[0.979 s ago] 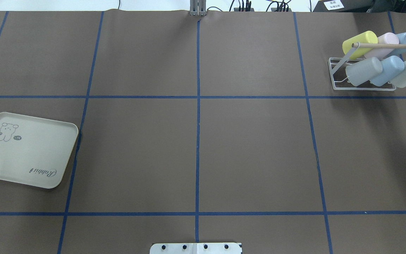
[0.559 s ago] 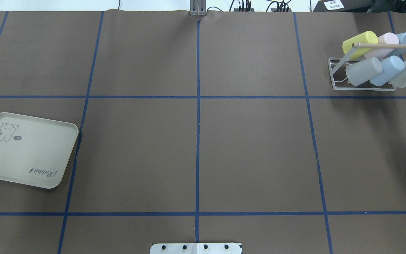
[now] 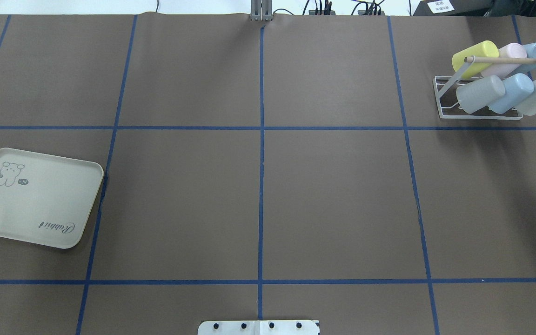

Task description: Transfer IKEA cup to right arm and place on rack

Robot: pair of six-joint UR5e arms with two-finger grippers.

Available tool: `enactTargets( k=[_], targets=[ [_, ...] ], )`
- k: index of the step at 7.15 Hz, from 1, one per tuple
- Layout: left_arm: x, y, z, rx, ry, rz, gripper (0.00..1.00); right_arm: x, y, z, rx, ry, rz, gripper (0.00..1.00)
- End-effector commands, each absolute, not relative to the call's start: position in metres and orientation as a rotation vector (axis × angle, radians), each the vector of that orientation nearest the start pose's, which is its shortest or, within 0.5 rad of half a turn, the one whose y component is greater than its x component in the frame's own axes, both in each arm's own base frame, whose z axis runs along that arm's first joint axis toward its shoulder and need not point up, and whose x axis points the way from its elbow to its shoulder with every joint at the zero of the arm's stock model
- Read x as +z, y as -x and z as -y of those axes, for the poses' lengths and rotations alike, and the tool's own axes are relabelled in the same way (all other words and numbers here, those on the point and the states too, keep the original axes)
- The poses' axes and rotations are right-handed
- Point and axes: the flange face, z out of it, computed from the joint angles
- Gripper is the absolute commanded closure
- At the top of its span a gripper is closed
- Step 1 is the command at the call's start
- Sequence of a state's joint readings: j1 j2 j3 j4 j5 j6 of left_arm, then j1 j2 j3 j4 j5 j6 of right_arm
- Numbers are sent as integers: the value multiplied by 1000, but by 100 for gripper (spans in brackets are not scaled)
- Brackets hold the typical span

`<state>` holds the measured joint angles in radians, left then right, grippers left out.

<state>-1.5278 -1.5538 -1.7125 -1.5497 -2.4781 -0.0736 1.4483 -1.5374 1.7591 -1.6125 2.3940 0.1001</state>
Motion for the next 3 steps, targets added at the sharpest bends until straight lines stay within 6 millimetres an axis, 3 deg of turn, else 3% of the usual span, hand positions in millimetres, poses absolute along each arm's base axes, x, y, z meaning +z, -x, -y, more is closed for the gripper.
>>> enactTargets(
  k=[1, 3],
  targets=[
    [584, 34, 489, 22, -54, -915, 0, 534, 1, 506, -107, -106, 842, 0],
    [579, 34, 494, 27, -63, -913, 0, 530, 1, 506, -111, -116, 844, 0]
  ],
)
